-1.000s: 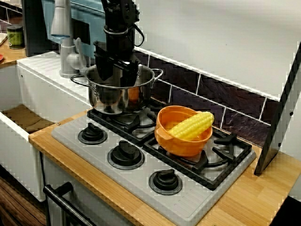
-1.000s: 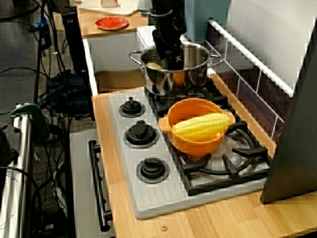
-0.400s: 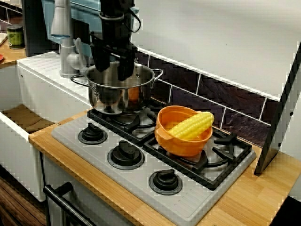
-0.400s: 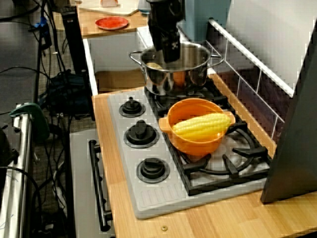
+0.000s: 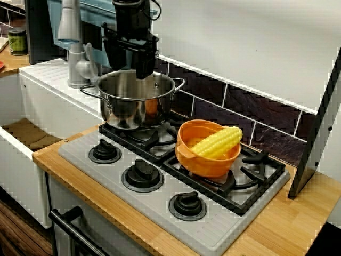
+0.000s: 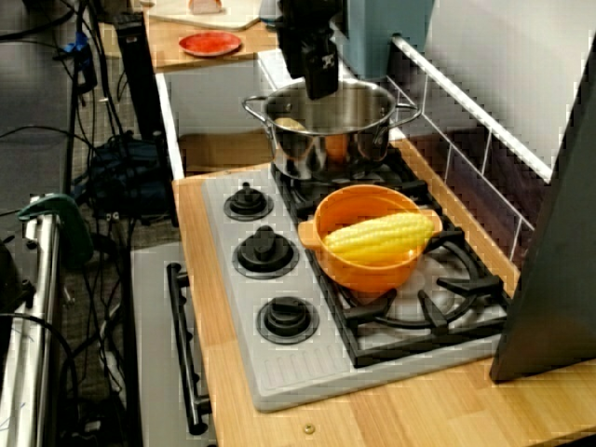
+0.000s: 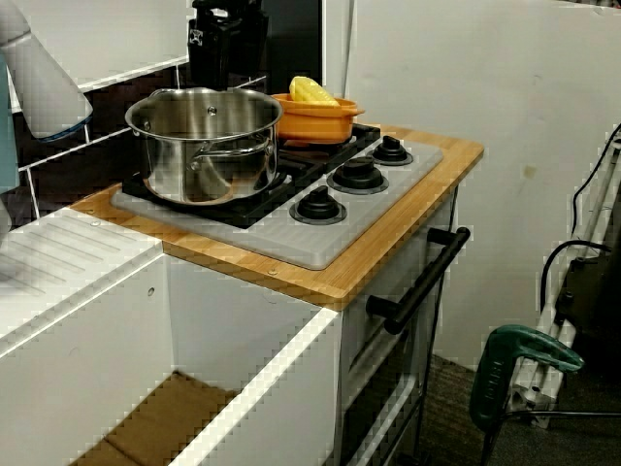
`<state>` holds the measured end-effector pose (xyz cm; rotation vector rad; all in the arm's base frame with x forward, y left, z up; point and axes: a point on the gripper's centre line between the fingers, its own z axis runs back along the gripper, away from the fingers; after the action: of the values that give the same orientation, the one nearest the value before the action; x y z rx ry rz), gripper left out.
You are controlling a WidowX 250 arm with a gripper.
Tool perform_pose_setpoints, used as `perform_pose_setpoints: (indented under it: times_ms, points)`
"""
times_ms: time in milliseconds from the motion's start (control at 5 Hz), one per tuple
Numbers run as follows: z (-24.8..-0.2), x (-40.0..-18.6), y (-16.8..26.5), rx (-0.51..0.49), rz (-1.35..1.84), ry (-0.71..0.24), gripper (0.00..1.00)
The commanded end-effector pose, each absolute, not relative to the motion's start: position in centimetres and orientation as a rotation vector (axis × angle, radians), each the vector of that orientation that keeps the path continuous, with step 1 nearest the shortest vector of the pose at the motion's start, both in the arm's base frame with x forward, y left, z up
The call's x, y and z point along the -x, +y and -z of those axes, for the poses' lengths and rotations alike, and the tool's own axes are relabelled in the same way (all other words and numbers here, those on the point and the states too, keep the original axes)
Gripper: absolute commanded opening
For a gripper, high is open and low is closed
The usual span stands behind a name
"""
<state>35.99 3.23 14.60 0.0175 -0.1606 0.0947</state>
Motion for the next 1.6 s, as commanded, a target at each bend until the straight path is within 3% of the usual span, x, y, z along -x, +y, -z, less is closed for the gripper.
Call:
perform_pose_setpoints:
  times_ms: [0,800,1400]
  points:
    - [-17.8,-35.5,1.4,-0.022,-0.083,-0.227,1.00]
    - [-18.1,-33.8,-3.7,-0.026,-0.045,-0.219,1.00]
    - [-17.4,-34.1,-6.2,-0.049,-0.036,-0.217,1.00]
